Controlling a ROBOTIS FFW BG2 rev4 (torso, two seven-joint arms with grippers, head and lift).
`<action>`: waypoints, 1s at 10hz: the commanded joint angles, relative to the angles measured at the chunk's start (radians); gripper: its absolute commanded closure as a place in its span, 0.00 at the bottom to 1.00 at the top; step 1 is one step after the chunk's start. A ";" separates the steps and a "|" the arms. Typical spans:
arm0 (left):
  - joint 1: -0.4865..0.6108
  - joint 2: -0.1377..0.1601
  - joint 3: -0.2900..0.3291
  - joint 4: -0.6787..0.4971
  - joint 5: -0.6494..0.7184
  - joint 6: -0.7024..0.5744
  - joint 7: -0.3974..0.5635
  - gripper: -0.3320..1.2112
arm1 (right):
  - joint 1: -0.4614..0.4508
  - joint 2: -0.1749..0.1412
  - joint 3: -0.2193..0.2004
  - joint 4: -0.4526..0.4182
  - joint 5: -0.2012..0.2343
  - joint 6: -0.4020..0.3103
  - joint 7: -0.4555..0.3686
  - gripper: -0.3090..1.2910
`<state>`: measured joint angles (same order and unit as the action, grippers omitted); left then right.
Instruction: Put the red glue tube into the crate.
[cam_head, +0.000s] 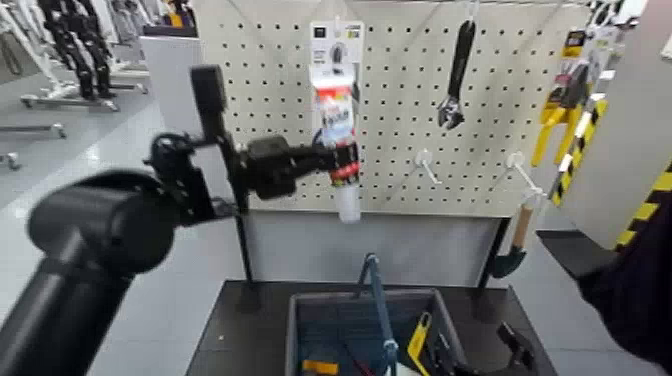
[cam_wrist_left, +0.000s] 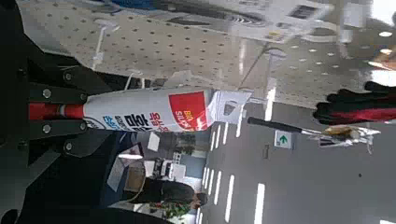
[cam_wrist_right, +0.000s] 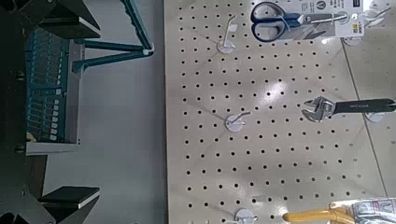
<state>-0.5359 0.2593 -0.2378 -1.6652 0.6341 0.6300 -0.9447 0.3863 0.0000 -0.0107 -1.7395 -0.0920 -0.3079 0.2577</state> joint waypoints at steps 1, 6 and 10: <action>0.004 -0.011 -0.095 0.130 0.021 -0.026 -0.035 0.95 | -0.001 0.021 0.000 0.000 -0.002 -0.007 0.000 0.27; 0.056 -0.017 -0.190 0.260 -0.005 -0.064 -0.078 0.95 | 0.000 0.020 0.000 0.000 -0.003 -0.010 -0.002 0.27; 0.073 -0.015 -0.196 0.262 -0.030 -0.056 -0.082 0.95 | 0.000 0.020 0.000 0.000 -0.005 -0.013 0.000 0.27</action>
<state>-0.4635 0.2438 -0.4326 -1.4038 0.6047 0.5734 -1.0267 0.3866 0.0000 -0.0107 -1.7395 -0.0967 -0.3207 0.2574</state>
